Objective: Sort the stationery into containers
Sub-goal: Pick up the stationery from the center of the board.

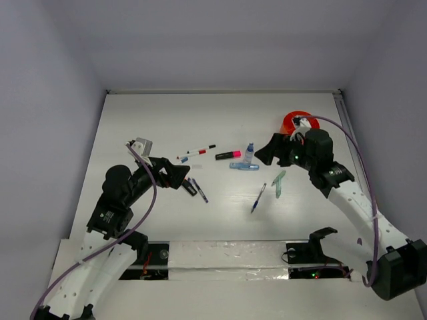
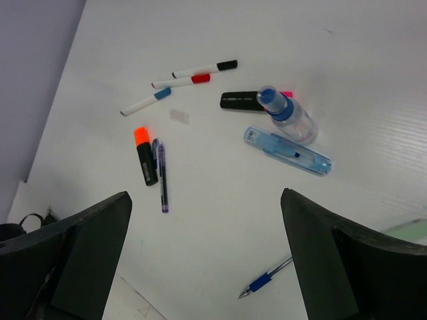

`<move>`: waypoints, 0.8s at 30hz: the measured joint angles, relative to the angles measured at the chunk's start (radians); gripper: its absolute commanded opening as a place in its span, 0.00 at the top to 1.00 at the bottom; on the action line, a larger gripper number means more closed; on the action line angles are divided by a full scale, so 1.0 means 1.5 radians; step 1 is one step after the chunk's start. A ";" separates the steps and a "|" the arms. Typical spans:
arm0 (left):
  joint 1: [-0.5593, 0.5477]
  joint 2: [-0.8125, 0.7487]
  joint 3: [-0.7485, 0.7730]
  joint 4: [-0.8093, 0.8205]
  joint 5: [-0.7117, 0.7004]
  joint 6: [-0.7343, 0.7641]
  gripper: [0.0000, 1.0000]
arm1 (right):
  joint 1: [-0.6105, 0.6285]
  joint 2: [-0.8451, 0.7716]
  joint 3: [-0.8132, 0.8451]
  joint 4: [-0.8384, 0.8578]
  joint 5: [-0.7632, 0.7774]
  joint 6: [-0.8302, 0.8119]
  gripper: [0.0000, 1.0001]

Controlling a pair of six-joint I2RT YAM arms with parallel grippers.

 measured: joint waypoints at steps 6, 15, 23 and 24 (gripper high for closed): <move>0.000 0.004 0.000 0.000 0.009 0.002 0.01 | 0.063 0.048 0.082 -0.018 0.107 -0.041 0.00; 0.000 0.017 0.000 0.000 0.019 0.002 0.01 | 0.166 0.187 0.165 -0.068 0.280 -0.092 0.00; 0.000 0.006 0.000 0.000 0.016 0.002 0.01 | 0.176 0.276 0.204 -0.084 0.382 -0.119 0.04; 0.000 0.006 0.000 0.000 0.016 0.002 0.01 | 0.176 0.288 0.209 -0.084 0.389 -0.121 0.04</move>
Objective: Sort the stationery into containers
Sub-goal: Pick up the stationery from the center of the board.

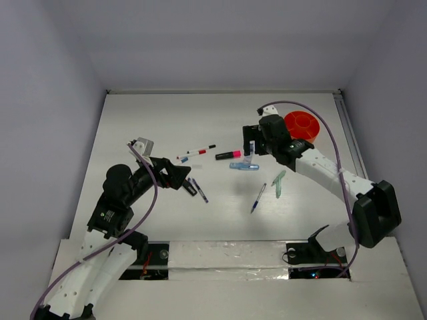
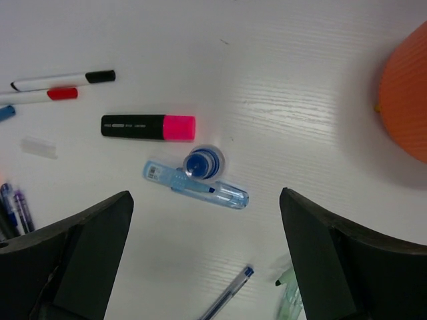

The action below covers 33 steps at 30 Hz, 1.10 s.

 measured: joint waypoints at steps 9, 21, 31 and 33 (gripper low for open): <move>0.000 0.000 0.000 0.000 -0.003 0.000 0.01 | 0.000 0.119 0.055 0.000 0.019 -0.024 0.25; 0.000 0.000 0.000 -0.001 -0.004 0.000 0.01 | 0.000 0.171 0.073 0.001 0.026 -0.025 0.52; 0.000 0.000 0.000 0.000 -0.005 0.000 0.01 | 0.000 0.168 0.073 0.000 0.046 -0.020 0.90; 0.000 0.000 0.000 0.000 -0.005 0.000 0.01 | 0.000 0.159 0.073 -0.002 0.057 -0.021 0.90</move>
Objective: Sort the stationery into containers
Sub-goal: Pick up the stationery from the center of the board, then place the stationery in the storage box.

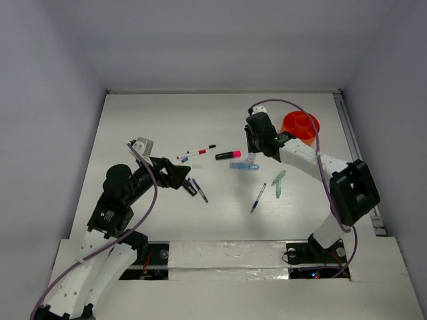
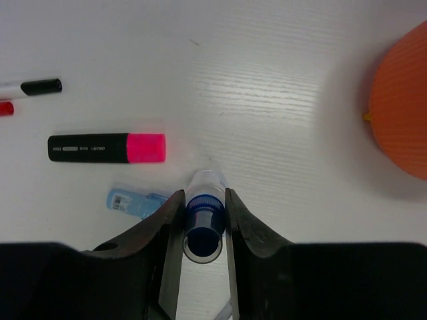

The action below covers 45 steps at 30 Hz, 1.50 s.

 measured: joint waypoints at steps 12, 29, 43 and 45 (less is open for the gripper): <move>0.000 -0.002 0.000 0.000 0.000 0.000 0.01 | -0.128 -0.130 0.059 0.011 0.098 -0.040 0.92; 0.002 0.009 0.000 0.001 0.011 0.000 0.01 | -0.289 -0.070 0.156 0.014 0.101 -0.050 0.92; 0.002 0.010 0.000 0.001 0.013 0.000 0.01 | -0.298 -0.025 0.156 0.012 0.071 -0.038 0.91; 0.002 0.010 0.000 0.001 0.013 0.000 0.01 | -0.298 -0.024 0.148 0.013 0.067 -0.036 0.91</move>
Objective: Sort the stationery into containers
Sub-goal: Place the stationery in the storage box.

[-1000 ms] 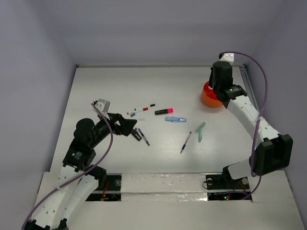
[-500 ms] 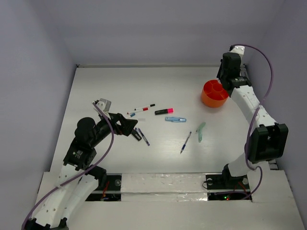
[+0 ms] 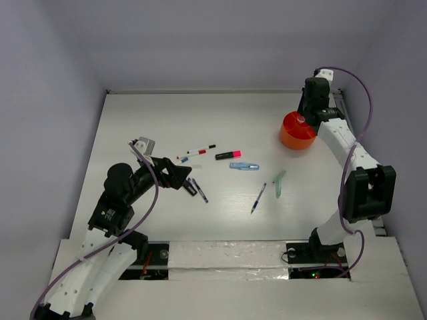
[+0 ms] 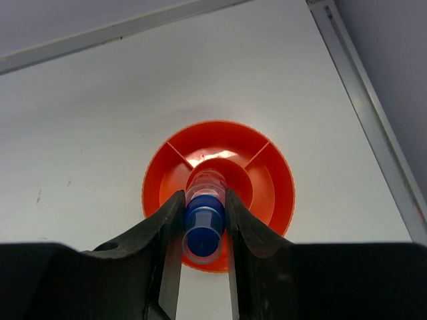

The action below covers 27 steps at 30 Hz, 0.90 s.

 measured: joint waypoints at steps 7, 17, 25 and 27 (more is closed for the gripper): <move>0.000 0.000 0.000 0.000 0.000 0.000 0.01 | 0.000 0.000 -0.023 -0.004 -0.004 0.010 0.88; 0.000 -0.001 0.000 0.000 0.000 0.000 0.01 | 0.000 0.005 -0.030 -0.004 -0.004 0.017 0.31; 0.004 -0.001 0.000 0.000 0.000 0.000 0.01 | 0.000 0.001 -0.030 -0.004 -0.025 0.015 0.15; 0.006 -0.001 0.000 0.000 0.000 0.000 0.01 | 0.000 -0.010 -0.030 -0.004 -0.053 0.017 0.15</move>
